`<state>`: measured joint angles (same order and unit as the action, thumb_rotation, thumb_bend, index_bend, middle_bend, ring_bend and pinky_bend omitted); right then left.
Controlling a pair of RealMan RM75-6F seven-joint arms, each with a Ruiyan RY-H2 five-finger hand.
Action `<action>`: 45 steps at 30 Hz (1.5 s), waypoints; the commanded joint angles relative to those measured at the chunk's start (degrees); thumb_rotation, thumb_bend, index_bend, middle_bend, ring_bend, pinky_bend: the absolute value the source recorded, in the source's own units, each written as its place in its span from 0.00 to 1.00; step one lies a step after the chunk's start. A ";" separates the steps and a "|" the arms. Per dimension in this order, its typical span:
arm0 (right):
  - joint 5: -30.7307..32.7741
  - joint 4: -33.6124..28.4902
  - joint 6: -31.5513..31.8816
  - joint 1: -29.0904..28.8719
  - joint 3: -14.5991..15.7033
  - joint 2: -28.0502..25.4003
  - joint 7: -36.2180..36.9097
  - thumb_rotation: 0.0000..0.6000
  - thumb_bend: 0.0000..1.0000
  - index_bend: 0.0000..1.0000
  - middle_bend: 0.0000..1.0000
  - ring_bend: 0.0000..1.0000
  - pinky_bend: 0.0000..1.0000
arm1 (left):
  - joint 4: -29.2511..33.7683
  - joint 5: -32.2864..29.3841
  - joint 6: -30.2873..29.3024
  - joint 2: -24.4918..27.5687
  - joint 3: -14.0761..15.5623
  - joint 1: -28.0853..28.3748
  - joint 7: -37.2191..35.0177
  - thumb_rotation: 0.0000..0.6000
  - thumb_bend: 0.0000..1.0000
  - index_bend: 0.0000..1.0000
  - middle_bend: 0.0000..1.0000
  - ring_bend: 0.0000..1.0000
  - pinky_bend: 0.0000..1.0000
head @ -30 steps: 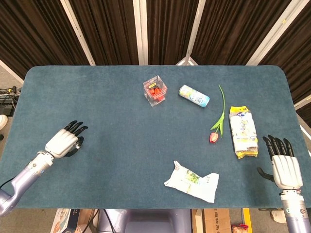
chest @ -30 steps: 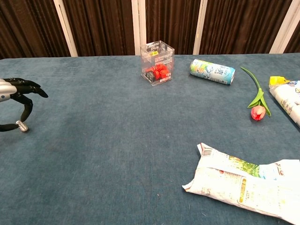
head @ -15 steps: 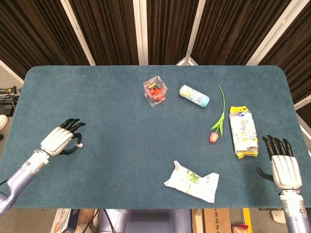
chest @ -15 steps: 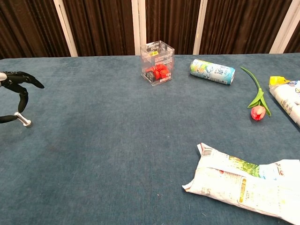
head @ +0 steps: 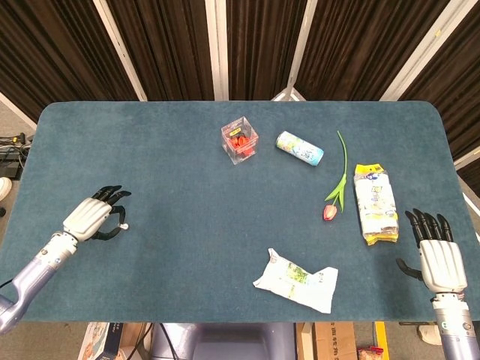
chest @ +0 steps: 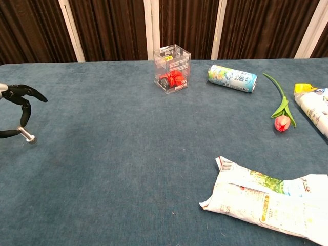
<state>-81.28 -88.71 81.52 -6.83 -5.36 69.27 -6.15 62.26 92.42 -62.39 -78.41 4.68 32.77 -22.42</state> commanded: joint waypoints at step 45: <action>-0.87 -0.43 -0.25 -0.20 0.61 -0.39 -0.94 1.00 0.19 0.12 0.10 0.10 0.03 | 34.12 -9.52 -27.70 18.16 -2.97 -18.94 35.39 1.00 0.40 0.21 0.01 0.00 0.03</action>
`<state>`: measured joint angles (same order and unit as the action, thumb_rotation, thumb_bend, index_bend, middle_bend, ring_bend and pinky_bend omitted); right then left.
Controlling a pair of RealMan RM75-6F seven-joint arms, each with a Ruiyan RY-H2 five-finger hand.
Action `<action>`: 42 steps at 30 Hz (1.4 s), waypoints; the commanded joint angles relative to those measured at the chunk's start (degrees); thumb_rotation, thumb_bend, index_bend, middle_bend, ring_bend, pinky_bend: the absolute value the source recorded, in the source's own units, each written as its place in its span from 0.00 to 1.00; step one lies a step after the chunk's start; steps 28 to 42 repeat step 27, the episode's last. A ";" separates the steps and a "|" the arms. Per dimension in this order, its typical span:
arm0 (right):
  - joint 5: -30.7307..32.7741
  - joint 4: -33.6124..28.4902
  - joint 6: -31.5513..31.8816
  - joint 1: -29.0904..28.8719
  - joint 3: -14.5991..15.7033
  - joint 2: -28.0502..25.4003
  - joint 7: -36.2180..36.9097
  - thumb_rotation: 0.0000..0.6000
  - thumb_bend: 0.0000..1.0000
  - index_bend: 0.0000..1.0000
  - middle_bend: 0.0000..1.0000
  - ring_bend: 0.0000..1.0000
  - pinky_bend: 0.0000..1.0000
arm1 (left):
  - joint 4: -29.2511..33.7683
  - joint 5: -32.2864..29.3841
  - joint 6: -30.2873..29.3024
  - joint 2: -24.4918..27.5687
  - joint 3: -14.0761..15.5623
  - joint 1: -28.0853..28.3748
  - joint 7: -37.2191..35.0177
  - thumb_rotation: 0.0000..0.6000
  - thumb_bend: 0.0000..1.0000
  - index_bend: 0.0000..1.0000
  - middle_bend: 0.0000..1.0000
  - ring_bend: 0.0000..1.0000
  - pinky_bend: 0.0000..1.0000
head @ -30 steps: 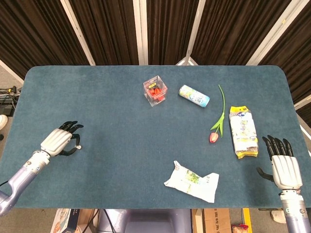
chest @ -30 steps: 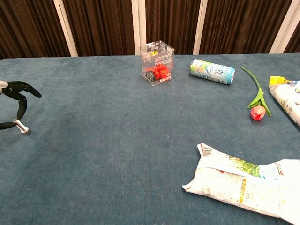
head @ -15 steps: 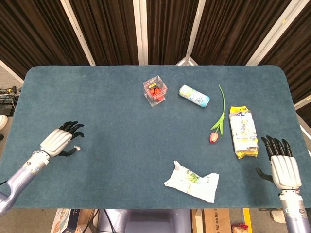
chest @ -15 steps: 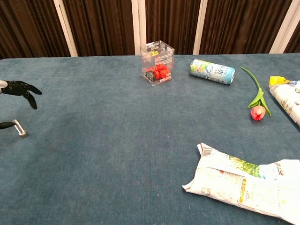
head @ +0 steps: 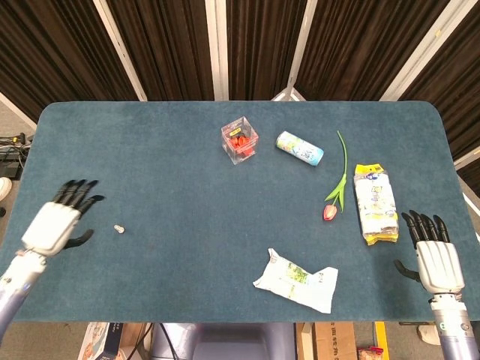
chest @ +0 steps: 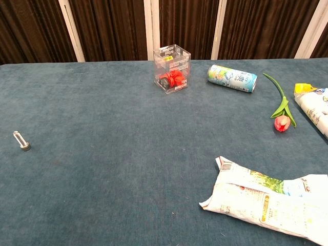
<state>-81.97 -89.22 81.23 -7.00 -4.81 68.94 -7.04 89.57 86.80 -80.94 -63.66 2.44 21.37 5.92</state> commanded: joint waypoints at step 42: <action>-7.13 3.16 0.88 -1.10 1.80 -3.11 8.34 1.00 0.19 0.12 0.10 0.10 0.03 | 4.30 -7.83 -9.23 2.55 -2.71 -14.41 -1.06 1.00 0.40 0.16 0.02 0.00 0.03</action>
